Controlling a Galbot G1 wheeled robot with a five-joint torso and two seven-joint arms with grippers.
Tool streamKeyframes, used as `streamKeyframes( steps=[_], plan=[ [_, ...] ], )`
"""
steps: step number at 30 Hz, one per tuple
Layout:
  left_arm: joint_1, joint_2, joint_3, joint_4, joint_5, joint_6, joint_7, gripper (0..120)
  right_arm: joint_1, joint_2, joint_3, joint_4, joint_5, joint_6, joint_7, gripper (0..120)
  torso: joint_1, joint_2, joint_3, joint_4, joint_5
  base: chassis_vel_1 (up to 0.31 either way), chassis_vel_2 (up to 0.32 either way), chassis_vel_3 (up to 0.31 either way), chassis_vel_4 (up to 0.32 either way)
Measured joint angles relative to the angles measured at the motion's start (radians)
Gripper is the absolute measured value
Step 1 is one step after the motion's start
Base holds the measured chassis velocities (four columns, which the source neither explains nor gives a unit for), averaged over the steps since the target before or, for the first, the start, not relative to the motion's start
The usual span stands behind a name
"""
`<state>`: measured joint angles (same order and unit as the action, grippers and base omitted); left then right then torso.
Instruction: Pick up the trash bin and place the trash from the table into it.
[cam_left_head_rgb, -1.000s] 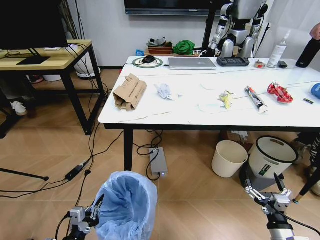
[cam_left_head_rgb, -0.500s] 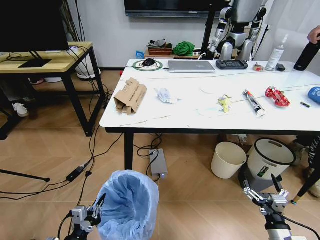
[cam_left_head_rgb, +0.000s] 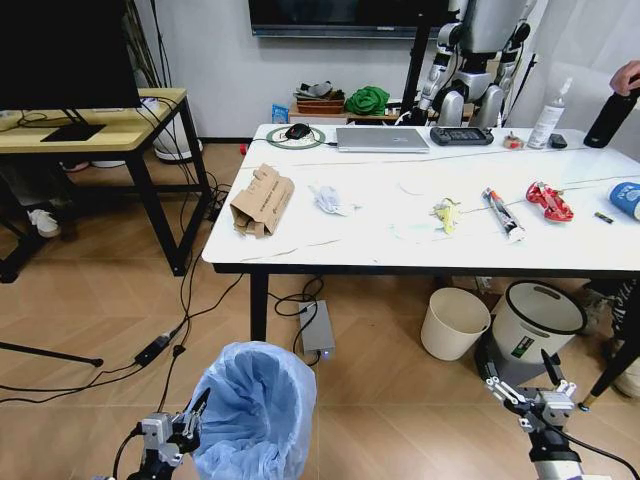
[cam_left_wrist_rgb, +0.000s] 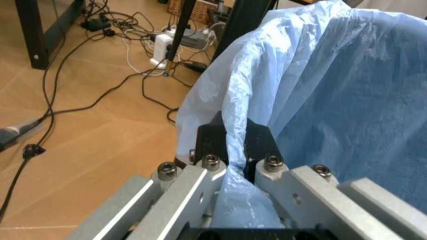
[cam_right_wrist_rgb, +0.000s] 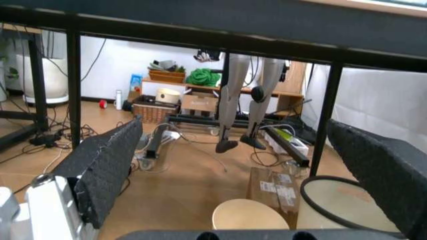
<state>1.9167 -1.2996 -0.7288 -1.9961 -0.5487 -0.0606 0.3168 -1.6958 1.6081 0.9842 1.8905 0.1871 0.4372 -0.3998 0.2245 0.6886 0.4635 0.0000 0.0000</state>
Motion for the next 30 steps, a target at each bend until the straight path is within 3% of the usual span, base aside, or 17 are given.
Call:
streamKeyframes(
  steps=[30],
  plan=[
    [0.009,-0.004,0.001,-0.010,0.002,-0.005,0.002,0,-0.010,0.000,-0.007,0.019,-0.003,0.004,-0.001,100,0.049,0.120,0.070,0.0000,0.0000,0.000,0.000,0.000,0.000]
  ],
)
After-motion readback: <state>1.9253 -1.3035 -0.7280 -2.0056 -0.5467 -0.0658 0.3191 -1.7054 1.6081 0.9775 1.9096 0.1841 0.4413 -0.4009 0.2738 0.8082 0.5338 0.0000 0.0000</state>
